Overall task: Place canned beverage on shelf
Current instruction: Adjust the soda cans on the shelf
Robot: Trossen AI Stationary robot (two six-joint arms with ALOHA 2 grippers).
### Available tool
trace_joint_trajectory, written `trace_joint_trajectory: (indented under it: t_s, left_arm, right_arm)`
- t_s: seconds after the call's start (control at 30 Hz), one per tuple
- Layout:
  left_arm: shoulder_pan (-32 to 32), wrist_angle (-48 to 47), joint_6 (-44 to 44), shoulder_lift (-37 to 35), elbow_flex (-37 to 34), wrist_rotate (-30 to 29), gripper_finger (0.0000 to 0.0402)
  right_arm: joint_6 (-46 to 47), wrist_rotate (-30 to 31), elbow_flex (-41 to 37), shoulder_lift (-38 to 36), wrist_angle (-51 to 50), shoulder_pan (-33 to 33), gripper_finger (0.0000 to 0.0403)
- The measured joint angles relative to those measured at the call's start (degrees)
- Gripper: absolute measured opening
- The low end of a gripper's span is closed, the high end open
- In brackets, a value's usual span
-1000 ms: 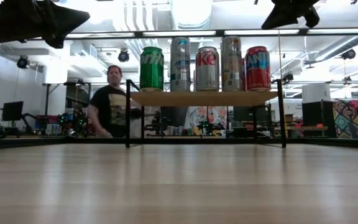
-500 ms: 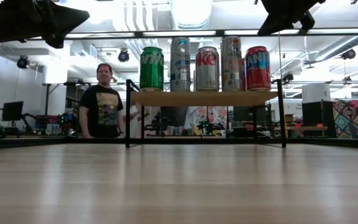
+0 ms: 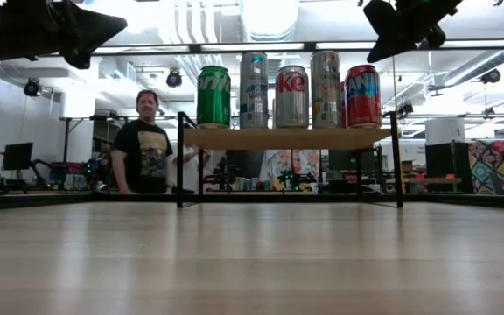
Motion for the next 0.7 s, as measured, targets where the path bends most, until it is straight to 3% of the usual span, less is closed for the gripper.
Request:
trace_joint_trajectory:
  t_s: [0.27,0.7]
  left_arm:
    - [0.0,0.0,-0.1,1.1,0.0,0.0,0.0000]
    - [0.0,0.0,-0.2,1.8,0.0,0.0,0.0000]
  right_arm:
    - [-0.5,0.1,-0.8,-0.1,-0.1,0.0,0.0009]
    - [-11.6,0.1,-0.5,-0.2,-0.6,0.0,0.0009]
